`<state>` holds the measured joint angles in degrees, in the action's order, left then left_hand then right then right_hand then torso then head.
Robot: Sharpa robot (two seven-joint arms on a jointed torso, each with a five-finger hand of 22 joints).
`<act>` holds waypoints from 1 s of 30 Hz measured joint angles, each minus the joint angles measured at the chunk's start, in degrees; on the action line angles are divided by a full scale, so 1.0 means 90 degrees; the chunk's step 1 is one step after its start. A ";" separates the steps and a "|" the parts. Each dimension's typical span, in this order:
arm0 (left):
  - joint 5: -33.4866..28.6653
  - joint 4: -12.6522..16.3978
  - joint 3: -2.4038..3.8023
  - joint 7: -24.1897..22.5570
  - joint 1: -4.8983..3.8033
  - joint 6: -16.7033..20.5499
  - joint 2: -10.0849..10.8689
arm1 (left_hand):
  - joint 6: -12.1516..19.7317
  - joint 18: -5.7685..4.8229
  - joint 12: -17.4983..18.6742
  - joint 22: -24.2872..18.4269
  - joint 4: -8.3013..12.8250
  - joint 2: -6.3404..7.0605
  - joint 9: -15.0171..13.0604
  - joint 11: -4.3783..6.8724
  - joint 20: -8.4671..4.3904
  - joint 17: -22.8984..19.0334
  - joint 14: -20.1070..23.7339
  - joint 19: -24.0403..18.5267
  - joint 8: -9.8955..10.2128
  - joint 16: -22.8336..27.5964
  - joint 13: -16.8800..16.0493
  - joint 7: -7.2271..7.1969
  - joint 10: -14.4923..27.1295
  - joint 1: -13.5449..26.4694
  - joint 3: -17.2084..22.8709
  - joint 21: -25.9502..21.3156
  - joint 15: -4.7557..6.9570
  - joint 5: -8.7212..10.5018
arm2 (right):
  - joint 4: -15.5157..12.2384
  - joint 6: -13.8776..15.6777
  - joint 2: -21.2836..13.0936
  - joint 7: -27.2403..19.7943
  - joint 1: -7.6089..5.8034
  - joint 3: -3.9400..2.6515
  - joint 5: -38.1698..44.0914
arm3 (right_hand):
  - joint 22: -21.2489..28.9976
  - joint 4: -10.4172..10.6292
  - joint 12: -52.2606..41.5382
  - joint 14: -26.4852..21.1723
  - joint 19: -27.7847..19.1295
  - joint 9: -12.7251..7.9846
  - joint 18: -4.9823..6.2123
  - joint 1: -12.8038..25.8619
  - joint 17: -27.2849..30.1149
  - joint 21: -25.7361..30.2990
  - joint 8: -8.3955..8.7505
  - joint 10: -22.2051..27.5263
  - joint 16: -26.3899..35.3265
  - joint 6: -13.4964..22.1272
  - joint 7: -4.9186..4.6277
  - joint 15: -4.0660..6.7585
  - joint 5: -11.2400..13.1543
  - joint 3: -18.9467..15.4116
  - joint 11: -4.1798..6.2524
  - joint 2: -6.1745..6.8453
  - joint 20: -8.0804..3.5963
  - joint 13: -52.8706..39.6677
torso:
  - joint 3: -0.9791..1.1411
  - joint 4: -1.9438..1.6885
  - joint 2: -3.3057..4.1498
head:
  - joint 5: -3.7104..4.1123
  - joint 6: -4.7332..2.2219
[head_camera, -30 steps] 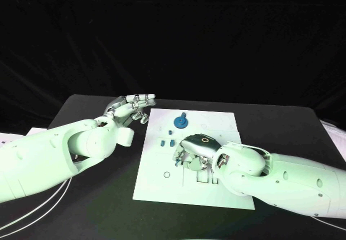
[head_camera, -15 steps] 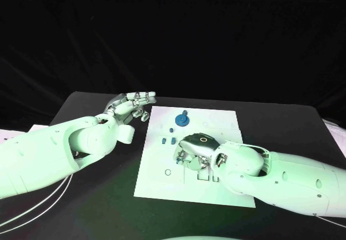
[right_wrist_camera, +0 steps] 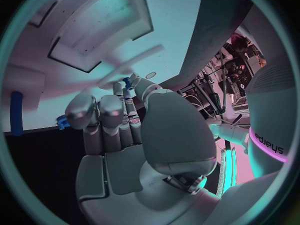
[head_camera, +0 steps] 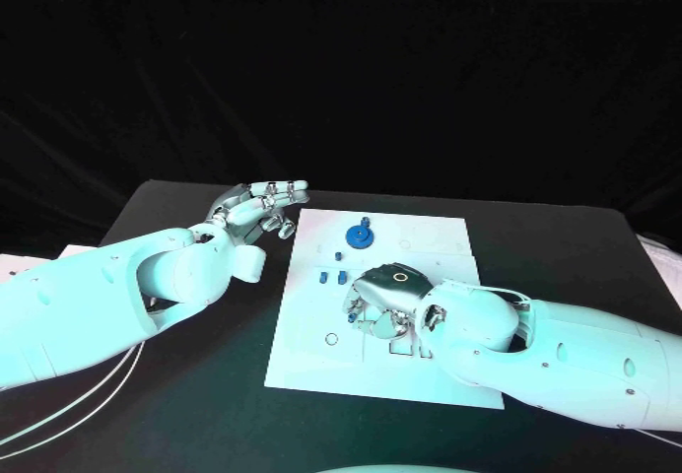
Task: Assemble the parts on the task board
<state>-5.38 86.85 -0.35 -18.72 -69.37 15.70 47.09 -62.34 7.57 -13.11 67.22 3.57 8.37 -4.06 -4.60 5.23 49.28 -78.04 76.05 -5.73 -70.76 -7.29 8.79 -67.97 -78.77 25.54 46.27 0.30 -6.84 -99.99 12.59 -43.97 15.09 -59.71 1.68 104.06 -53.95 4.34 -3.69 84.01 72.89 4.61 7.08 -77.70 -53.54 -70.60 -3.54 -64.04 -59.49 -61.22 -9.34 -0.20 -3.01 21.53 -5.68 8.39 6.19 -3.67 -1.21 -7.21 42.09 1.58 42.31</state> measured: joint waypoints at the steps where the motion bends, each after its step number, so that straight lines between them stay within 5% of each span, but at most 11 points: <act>1: 0.0000 -0.0002 0.0000 0.0002 0.0000 -0.0001 0.0000 | 0.0000 0.0000 0.0000 0.0000 0.0000 0.0000 0.0000 0.0000 0.0000 0.0000 0.0000 0.0000 0.0000 0.0000 0.0000 0.0000 0.0000 0.0000 0.0000 0.0000 0.0000 0.0000 | -0.0001 0.0012 -0.0001 0.0018 0.0000 0.0000 0.0009 | 0.0132 0.0011 0.0000 -0.0008 -0.0072 -0.0028 0.0000 0.0042 0.0104 0.0082 0.0000 0.0147 0.0089 0.0103 -0.0045 -0.0041 0.0000 -0.0083 -0.0040 0.0042 0.0023 0.0006 | 0.0000 0.0000 0.0000 | -0.0001 -0.0002; 7: 0.0000 -0.0019 0.0000 0.0016 0.0000 -0.0007 0.0000 | 0.0000 0.0000 -0.0025 -0.0005 0.0000 0.0000 0.0000 0.0000 0.0000 -0.0010 0.0000 0.0000 0.0000 0.0000 0.0000 0.0000 0.0000 0.0000 0.0000 0.0000 0.0000 0.0000 | -0.0030 0.0216 -0.0074 0.0127 0.0016 0.0019 0.0030 | 0.0451 0.0090 -0.0072 -0.0041 -0.0223 -0.0076 -0.0001 0.0088 0.0340 0.0285 0.0000 0.0536 0.0247 0.0305 -0.0106 -0.0073 0.0000 -0.0517 -0.0117 0.0088 0.0088 -0.0004 | 0.0001 0.0001 0.0002 | -0.0001 -0.0022; 13: 0.0001 -0.0043 0.0001 0.0030 0.0000 -0.0019 -0.0001 | 0.0022 0.0000 -0.0025 -0.0015 -0.0038 -0.0006 0.0000 -0.0003 0.0023 -0.0019 0.0000 -0.0023 0.0000 0.0000 -0.0009 0.0021 0.0030 0.0006 -0.0038 -0.0038 0.0000 0.0000 | -0.0315 0.0612 -0.0431 0.0122 0.0003 0.0002 -0.0129 | 0.0421 0.0103 -0.0278 -0.0041 -0.0217 -0.0064 -0.0001 -0.0094 0.0390 0.0285 0.0000 0.0373 0.0252 0.0220 -0.0090 -0.0072 0.0000 -0.0552 -0.0050 -0.0093 0.0083 -0.0022 | 0.0004 0.0000 -0.0001 | 0.0040 -0.0070; 17: 0.0002 -0.0060 0.0001 0.0040 0.0000 -0.0031 0.0000 | 0.0024 0.0000 -0.0025 -0.0015 -0.0051 -0.0033 0.0000 0.0000 0.0023 -0.0021 0.0000 -0.0023 0.0000 0.0000 -0.0009 0.0023 0.0046 0.0034 -0.0051 -0.0038 0.0000 0.0000 | -0.0531 0.0769 -0.0844 0.0103 -0.0162 -0.0030 -0.0482 | 0.0401 0.0103 -0.0311 -0.0042 -0.0197 -0.0064 -0.0001 -0.0126 0.0386 0.0285 0.0000 0.0327 0.0252 0.0184 -0.0055 -0.0072 -0.0034 -0.0552 -0.0049 -0.0124 0.0062 -0.0022 | 0.0000 0.0002 -0.0004 | 0.0083 -0.0115; 24: 0.0002 -0.0088 -0.0001 0.0055 0.0000 -0.0051 -0.0009 | 0.0023 0.0000 -0.0025 -0.0015 -0.0051 -0.0033 -0.0001 0.0000 0.0023 -0.0021 0.0000 -0.0023 0.0000 0.0000 -0.0008 0.0023 0.0046 0.0034 -0.0051 -0.0038 0.0000 0.0000 | -0.0679 0.0692 -0.1491 0.0097 -0.0675 -0.0063 -0.1036 | 0.0412 0.0050 -0.0346 -0.0042 -0.0197 -0.0065 -0.0001 -0.0216 0.0447 0.0285 0.0000 0.0304 0.0272 0.0122 0.0006 -0.0072 -0.0059 -0.0618 -0.0025 -0.0107 0.0063 -0.0006 | -0.0007 0.0010 -0.0011 | 0.0228 -0.0227; 30: 0.0002 -0.0069 -0.0001 0.0064 0.0000 -0.0068 -0.0022 | 0.0023 0.0000 -0.0050 -0.0021 -0.0051 -0.0033 -0.0001 0.0000 0.0023 -0.0021 0.0022 -0.0023 0.0000 0.0000 -0.0008 0.0023 0.0046 0.0033 -0.0051 -0.0038 -0.0022 0.0000 | -0.0538 0.0369 -0.1676 0.0129 -0.0812 -0.0057 -0.1053 | 0.0534 0.0098 -0.0346 -0.0042 -0.0210 -0.0065 -0.0001 -0.0181 0.0531 0.0350 0.0000 0.0482 0.0316 0.0124 0.0098 -0.0072 -0.0059 -0.0875 0.0035 0.0009 0.0050 -0.0001 | -0.0012 0.0018 -0.0018 | 0.0328 -0.0245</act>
<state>-5.36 86.23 -0.36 -18.15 -69.36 15.09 46.89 -62.13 7.56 -13.56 67.03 3.10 8.07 -4.07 -4.60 5.44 49.09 -77.84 75.85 -5.73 -70.76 -7.36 9.00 -67.56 -78.47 25.08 45.93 0.10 -6.84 -104.84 15.91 -59.05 16.25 -67.02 1.17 94.58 -49.14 5.22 -6.81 83.63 71.00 4.02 7.07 -79.33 -48.76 -67.46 -3.54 -59.70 -56.65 -60.10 -8.46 -0.84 -3.54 13.66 -5.37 8.47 6.64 -3.68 -1.31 -7.05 41.93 4.53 40.11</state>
